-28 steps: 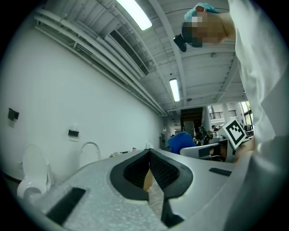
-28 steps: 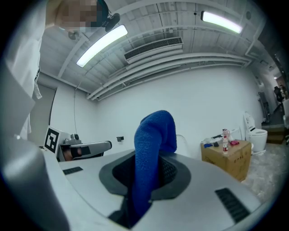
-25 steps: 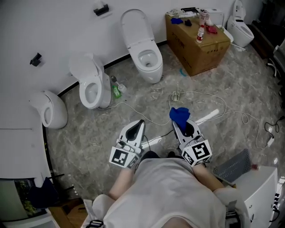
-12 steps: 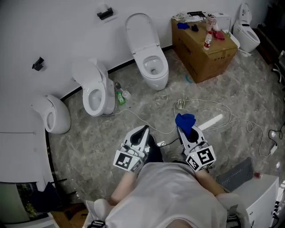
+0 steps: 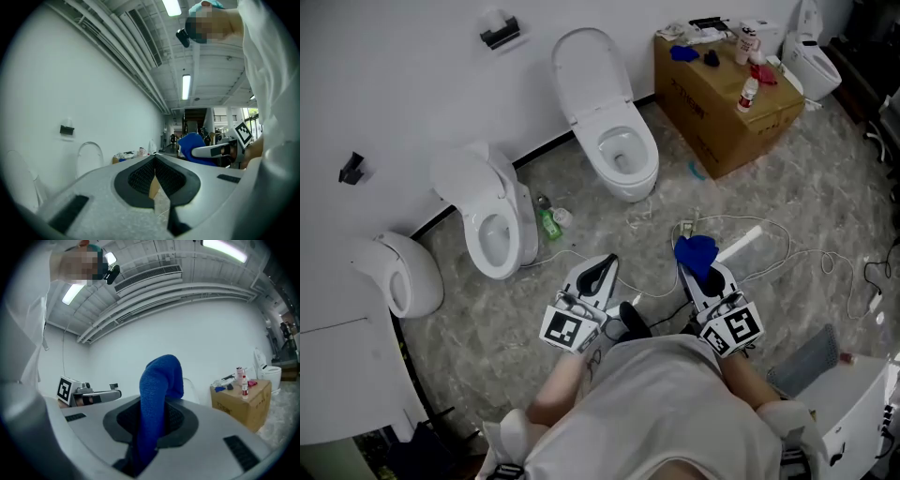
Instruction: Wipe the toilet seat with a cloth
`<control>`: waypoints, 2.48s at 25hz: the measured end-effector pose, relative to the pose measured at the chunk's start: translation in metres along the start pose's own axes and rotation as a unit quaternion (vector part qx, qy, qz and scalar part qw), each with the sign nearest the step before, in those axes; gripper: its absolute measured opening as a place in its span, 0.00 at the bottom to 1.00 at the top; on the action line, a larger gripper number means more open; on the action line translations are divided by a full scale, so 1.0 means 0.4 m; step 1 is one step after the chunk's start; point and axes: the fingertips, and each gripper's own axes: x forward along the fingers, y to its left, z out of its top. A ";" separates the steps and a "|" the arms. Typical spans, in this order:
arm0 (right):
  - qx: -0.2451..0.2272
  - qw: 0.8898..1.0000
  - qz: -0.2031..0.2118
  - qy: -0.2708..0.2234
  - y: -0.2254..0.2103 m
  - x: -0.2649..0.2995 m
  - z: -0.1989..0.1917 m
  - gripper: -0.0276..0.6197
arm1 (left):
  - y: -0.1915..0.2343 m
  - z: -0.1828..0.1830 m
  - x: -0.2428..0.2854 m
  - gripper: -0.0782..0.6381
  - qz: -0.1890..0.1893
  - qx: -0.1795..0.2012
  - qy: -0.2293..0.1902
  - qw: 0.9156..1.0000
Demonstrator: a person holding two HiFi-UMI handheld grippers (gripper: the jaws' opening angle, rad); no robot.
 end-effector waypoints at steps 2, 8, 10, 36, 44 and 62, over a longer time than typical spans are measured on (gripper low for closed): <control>-0.006 1.000 -0.005 0.000 -0.008 0.070 0.008 0.12 | 0.085 0.006 0.021 0.12 -0.006 0.009 0.004 1.000; -0.004 1.000 -0.011 0.011 -0.071 0.240 0.017 0.12 | 0.262 0.014 0.079 0.12 0.009 -0.008 -0.001 1.000; 0.004 1.000 -0.012 0.013 -0.110 0.299 0.010 0.12 | 0.307 -0.002 0.112 0.12 0.014 -0.016 0.003 1.000; 0.031 0.991 0.061 0.113 -0.679 1.079 -0.012 0.12 | 0.935 -0.050 0.766 0.12 0.088 -0.047 0.043 0.994; 0.027 0.994 0.027 0.104 -0.721 1.199 -0.150 0.12 | 1.066 -0.210 0.804 0.12 0.049 -0.048 0.042 0.997; 0.012 0.993 -0.016 0.113 -0.964 1.407 -0.832 0.12 | 1.249 -0.891 0.894 0.12 0.068 -0.004 0.001 0.998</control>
